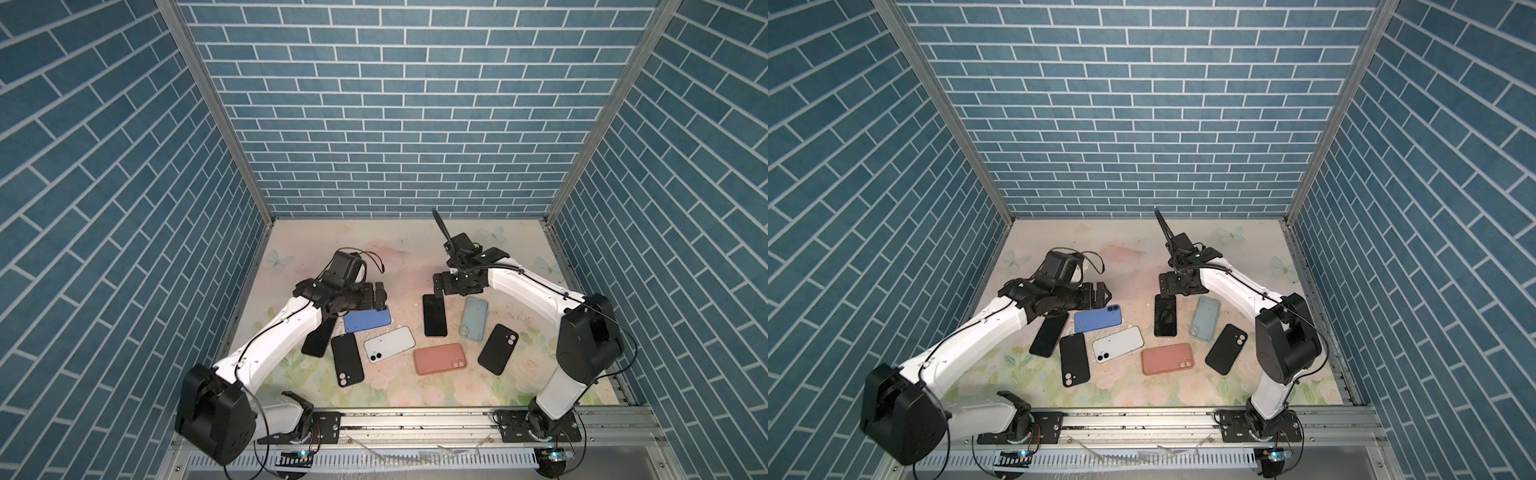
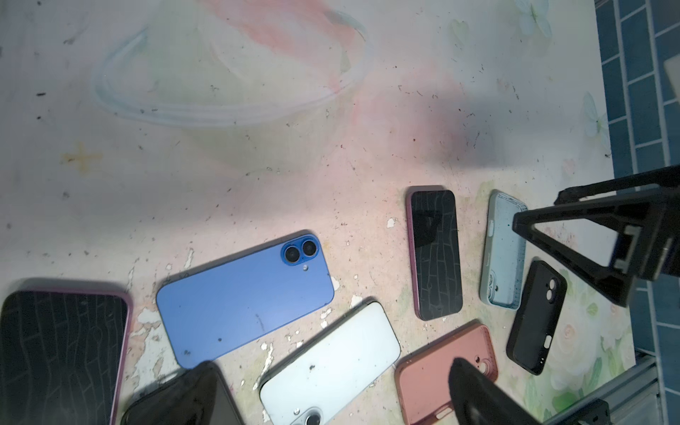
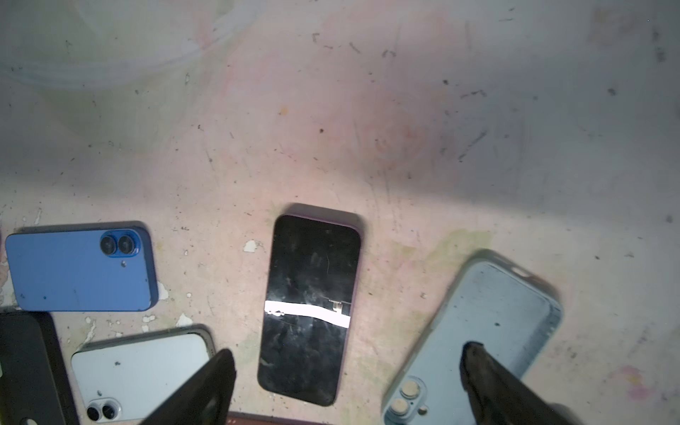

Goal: Put the phone into the phone case
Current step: 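Move the right gripper over the black phone while the left arm reaches forward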

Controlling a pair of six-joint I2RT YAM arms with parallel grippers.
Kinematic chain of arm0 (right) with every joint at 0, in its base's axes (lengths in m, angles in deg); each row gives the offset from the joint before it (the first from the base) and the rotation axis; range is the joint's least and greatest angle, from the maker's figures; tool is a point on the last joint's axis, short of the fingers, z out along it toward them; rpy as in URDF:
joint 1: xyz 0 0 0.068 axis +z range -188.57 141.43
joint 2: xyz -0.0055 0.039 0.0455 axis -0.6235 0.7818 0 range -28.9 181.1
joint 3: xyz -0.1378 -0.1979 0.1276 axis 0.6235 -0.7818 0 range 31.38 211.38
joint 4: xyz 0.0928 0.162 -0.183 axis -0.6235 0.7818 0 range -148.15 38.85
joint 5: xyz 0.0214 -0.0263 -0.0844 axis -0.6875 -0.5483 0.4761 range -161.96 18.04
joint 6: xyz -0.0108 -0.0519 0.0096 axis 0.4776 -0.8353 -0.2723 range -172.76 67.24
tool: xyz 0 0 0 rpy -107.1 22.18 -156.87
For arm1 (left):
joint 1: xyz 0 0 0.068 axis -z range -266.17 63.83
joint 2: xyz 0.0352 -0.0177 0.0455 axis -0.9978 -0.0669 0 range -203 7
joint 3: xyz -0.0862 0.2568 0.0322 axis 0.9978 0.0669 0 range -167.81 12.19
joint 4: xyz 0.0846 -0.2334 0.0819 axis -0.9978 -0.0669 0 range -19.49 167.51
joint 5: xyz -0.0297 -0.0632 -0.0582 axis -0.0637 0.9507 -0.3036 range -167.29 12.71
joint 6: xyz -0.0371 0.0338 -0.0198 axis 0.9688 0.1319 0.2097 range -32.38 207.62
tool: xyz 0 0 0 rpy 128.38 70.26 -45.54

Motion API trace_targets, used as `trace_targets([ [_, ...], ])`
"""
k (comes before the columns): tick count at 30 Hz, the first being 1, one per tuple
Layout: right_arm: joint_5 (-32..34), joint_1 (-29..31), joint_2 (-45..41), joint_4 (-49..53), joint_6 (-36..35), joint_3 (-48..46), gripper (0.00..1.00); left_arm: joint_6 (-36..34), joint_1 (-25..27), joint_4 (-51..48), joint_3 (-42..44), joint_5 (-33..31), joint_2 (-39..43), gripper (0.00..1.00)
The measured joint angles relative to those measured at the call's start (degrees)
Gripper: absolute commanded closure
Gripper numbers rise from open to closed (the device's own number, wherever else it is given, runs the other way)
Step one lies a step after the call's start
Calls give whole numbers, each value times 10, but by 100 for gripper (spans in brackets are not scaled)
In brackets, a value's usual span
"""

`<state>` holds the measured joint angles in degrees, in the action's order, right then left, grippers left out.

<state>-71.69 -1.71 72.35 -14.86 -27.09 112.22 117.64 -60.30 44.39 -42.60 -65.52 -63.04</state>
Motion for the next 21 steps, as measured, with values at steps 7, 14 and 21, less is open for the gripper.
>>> trace_targets([
  [7,-1,39,77,36,26,51,3,8,-28,17,56,35,52,0],
  [14,-16,52,86,65,32,44,2,3,-38,18,56,42,63,0],
  [21,-54,53,56,59,61,-54,2,-2,-39,22,56,51,57,1],
])
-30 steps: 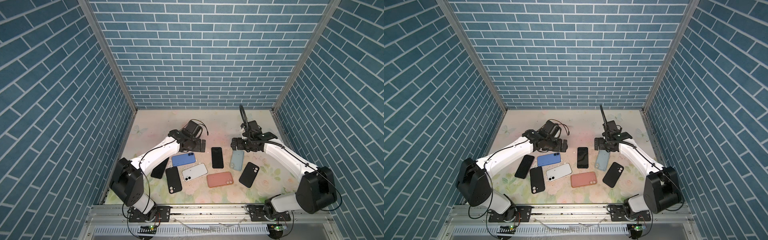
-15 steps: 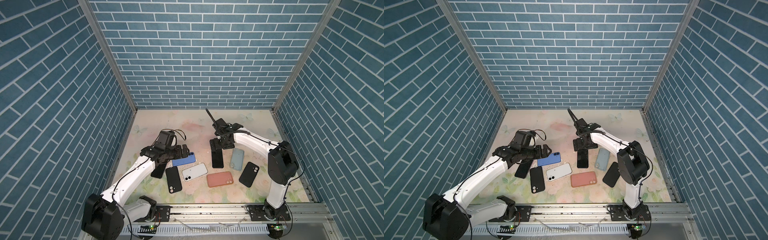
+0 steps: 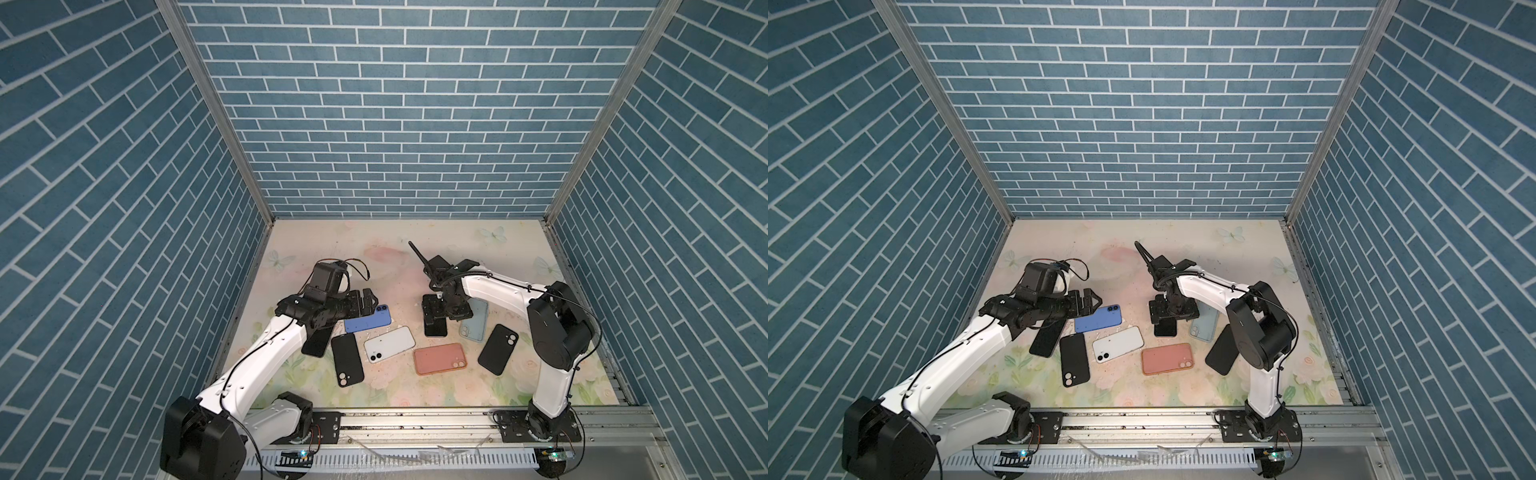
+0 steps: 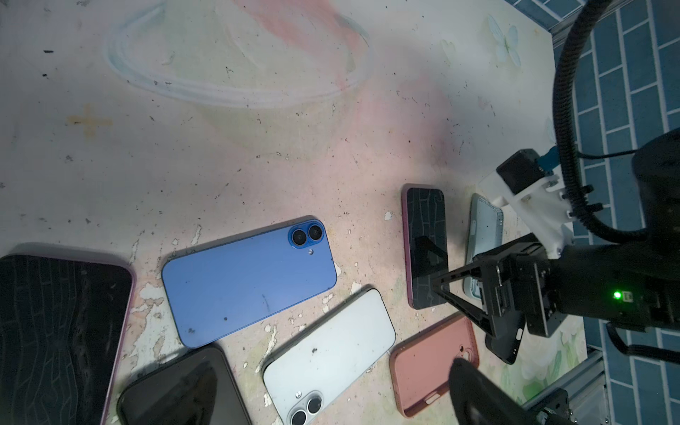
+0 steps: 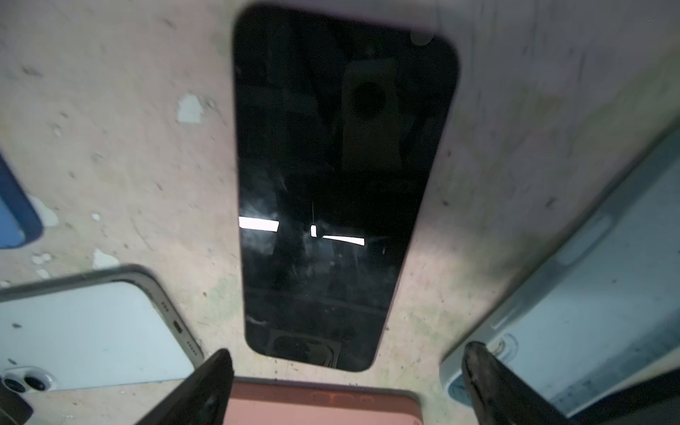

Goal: Put the phone into the phone case
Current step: 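Move the right gripper over the black phone while the left arm reaches forward, then lower the right gripper and close it on the black phone's edge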

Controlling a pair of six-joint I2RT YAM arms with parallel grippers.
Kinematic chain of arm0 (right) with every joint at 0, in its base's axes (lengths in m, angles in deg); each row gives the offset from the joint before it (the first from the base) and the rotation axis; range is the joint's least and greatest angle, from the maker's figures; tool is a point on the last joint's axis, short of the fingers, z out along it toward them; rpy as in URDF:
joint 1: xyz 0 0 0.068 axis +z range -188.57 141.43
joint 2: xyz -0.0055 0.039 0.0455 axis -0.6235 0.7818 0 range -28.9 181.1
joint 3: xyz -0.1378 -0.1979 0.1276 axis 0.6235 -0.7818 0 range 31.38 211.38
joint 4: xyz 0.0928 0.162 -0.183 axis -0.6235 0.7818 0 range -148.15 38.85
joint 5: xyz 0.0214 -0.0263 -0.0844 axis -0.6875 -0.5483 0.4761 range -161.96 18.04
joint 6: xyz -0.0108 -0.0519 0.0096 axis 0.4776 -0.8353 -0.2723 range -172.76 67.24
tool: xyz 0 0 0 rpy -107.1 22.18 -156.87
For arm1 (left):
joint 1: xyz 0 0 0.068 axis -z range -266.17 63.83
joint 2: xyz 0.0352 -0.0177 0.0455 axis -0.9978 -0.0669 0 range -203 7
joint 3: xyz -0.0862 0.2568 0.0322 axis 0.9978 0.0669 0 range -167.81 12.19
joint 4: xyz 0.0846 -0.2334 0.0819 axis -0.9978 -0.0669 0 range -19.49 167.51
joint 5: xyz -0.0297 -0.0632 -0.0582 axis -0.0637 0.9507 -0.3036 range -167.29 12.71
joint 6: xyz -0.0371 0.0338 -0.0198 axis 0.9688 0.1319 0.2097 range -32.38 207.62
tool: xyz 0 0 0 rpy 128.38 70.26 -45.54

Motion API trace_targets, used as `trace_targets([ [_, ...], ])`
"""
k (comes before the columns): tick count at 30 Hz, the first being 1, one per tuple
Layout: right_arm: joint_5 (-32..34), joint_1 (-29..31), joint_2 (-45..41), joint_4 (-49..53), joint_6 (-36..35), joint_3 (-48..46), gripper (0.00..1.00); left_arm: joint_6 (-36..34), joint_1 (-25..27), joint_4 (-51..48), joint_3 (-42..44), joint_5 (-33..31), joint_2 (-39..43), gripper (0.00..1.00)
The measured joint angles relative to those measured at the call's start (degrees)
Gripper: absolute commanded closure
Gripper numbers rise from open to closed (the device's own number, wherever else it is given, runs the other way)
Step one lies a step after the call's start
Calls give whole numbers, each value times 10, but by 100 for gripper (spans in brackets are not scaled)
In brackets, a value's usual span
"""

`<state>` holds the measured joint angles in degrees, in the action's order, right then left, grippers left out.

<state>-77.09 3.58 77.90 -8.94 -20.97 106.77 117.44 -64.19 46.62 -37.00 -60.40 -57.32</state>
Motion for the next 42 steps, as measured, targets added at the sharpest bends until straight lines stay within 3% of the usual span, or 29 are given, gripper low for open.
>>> trace_targets([
  [9,-4,23,-9,-14,14,-9,2,-1,0,4,0,-1,-4,0],
  [19,47,52,40,4,12,66,2,-1,-5,4,0,-10,-4,0],
  [26,89,63,58,25,10,64,1,-1,-7,10,0,-12,-4,0],
  [42,110,62,61,17,-32,31,1,2,-7,23,0,-11,-28,1],
])
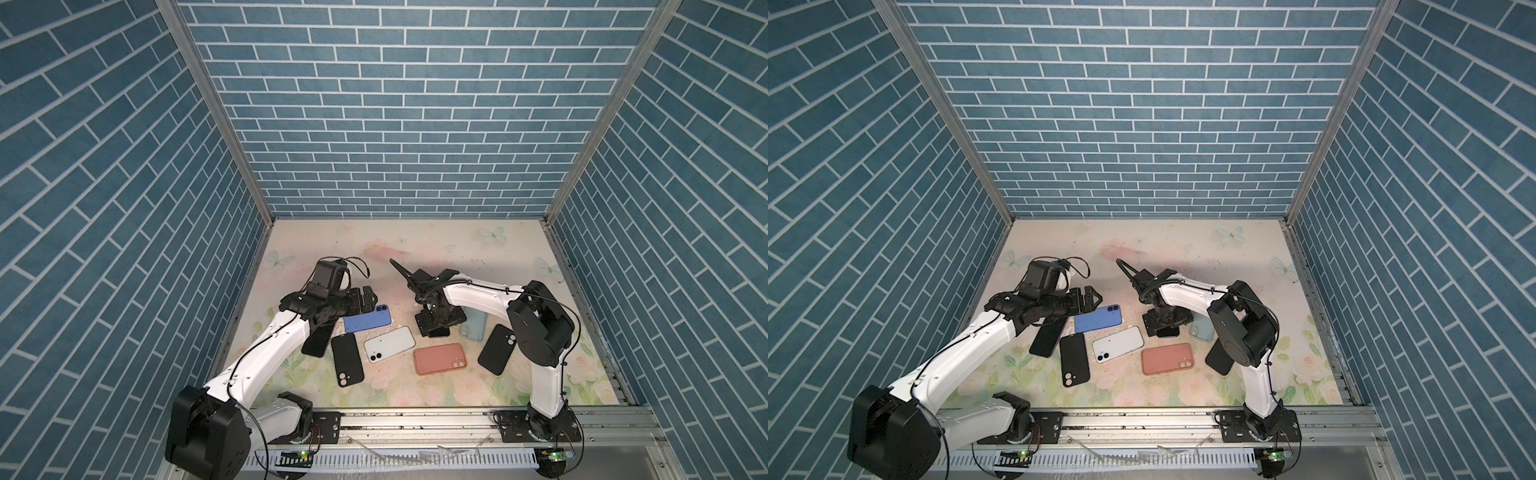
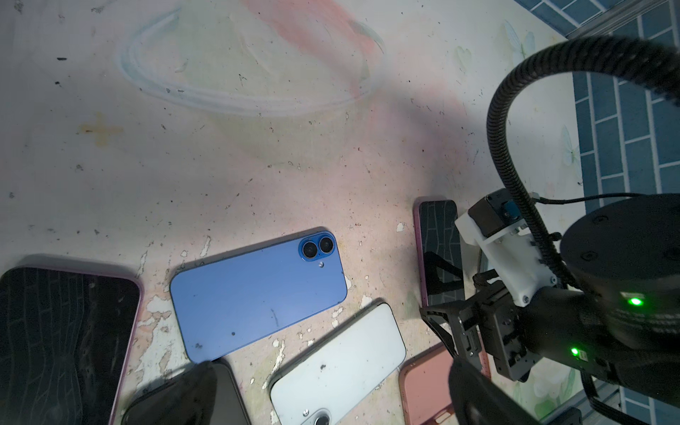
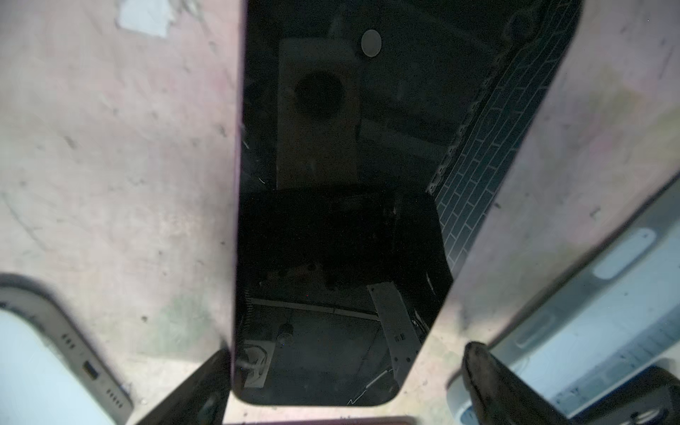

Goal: Put the phone into the phone case
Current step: 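Lower the right gripper and close it on the black phone's edge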

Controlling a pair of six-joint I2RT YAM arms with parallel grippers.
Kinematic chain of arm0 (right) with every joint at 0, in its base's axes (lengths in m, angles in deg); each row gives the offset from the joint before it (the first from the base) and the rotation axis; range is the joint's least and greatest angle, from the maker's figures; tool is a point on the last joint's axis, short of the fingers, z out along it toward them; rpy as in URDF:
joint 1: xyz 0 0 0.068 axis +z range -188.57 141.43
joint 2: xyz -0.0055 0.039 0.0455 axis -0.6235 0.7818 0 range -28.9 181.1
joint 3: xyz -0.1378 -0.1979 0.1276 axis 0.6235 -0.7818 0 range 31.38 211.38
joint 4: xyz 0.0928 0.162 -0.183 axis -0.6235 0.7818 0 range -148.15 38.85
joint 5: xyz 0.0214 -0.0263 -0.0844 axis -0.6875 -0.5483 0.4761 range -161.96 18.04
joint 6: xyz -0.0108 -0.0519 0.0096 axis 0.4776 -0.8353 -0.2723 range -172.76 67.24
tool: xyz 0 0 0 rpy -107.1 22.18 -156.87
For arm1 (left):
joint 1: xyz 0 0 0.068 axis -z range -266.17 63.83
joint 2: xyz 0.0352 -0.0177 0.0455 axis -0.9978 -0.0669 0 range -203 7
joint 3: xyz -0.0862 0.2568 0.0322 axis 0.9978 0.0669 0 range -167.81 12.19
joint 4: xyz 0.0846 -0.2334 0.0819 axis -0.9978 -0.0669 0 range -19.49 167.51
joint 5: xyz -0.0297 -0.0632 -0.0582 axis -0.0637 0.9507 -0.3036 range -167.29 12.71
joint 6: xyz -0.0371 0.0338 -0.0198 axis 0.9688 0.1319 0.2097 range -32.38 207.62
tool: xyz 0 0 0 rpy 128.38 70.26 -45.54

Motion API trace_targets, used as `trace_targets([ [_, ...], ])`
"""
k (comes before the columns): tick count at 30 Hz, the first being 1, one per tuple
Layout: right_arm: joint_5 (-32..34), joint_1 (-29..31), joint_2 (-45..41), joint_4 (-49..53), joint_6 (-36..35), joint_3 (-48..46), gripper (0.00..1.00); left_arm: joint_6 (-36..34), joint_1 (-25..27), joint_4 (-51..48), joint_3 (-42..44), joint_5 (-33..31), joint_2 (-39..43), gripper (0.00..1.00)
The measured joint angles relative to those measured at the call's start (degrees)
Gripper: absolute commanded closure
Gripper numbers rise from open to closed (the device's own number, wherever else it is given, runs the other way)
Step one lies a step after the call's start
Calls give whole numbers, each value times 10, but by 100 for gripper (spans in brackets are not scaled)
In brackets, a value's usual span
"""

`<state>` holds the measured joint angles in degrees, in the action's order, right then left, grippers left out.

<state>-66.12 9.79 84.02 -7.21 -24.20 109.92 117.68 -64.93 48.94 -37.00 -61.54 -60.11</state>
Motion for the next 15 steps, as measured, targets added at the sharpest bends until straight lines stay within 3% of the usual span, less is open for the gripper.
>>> trace_targets([
  [9,-12,-14,-12,-18,-34,-19,2,2,0,5,-7,1,-33,0],
  [15,-22,-54,-21,-33,-61,-34,1,2,0,14,-33,6,-63,0],
])
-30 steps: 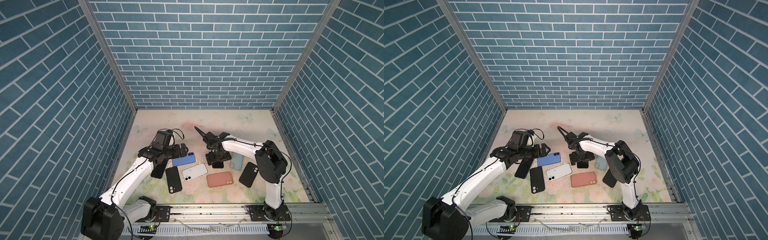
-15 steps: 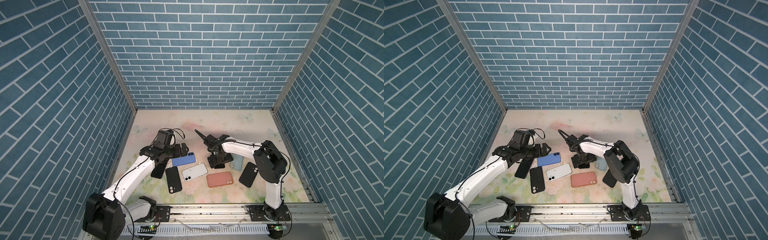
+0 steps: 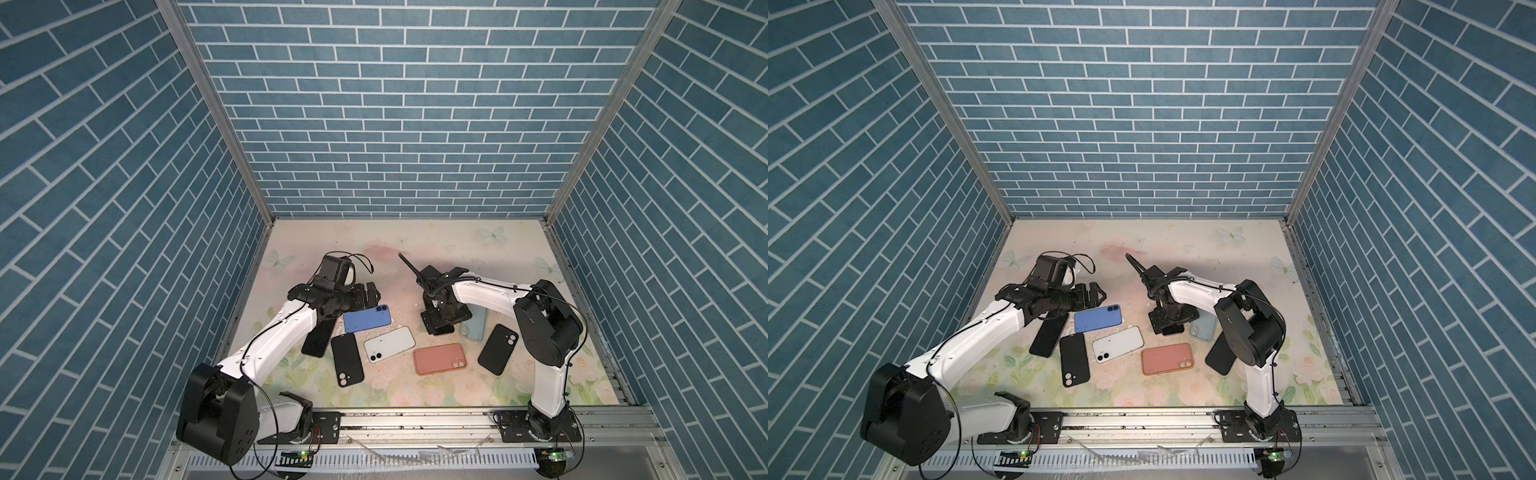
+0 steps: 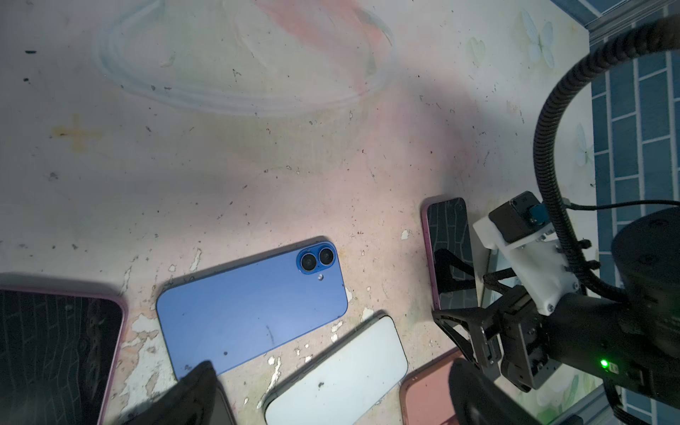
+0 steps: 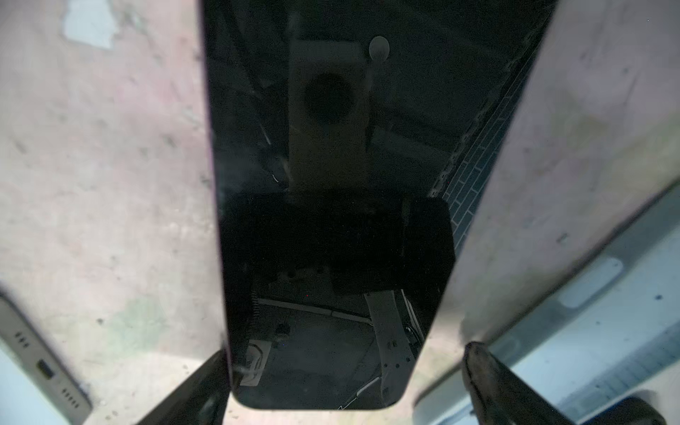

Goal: Put the phone into the phone case
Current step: 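Lower the right gripper and close it on the black phone's edge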

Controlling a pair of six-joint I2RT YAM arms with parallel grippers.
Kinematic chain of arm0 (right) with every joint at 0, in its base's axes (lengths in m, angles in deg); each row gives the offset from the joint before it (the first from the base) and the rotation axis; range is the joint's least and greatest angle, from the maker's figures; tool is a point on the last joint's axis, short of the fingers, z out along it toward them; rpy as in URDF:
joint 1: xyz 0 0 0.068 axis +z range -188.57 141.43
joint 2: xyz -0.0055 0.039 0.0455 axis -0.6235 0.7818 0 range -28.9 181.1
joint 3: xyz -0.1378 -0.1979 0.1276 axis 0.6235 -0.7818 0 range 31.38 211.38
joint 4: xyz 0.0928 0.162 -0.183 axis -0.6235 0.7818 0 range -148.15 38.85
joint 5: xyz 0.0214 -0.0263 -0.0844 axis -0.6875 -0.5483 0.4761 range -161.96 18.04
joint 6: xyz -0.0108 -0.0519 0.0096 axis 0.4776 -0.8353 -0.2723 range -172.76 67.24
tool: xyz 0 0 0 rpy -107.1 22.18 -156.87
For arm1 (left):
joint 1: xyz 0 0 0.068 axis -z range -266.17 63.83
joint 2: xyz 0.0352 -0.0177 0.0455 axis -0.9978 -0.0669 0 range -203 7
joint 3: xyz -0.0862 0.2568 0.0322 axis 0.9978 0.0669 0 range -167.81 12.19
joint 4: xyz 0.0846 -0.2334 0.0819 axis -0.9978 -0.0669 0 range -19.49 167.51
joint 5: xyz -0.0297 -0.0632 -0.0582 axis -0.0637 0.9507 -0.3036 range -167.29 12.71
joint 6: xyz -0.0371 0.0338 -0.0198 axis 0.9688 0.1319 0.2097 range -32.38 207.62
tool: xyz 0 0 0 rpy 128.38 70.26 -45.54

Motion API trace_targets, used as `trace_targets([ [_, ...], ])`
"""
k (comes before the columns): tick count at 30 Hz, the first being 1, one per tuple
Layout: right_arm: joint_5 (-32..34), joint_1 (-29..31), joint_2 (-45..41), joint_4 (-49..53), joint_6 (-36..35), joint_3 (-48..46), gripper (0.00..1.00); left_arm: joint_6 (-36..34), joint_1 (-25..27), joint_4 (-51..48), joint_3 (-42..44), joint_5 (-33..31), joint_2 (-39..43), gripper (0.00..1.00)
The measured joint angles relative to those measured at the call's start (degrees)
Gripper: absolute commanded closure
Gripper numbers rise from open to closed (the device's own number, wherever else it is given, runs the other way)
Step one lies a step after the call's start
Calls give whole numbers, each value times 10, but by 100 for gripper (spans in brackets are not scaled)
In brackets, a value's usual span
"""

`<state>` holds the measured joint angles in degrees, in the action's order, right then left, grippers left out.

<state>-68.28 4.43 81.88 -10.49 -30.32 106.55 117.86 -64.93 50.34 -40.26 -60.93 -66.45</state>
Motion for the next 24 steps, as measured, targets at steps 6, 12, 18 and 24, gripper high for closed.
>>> trace_targets([
  [6,-8,-37,0,-22,-29,0,2,0,0,5,-10,3,-8,1],
  [12,-34,-69,19,-42,-57,21,2,2,0,5,-10,3,-8,0],
  [18,-50,-73,44,-26,-65,59,8,3,0,5,-13,2,-10,0],
  [24,-60,-69,53,-20,-71,73,11,4,0,5,-23,-7,-11,0],
])
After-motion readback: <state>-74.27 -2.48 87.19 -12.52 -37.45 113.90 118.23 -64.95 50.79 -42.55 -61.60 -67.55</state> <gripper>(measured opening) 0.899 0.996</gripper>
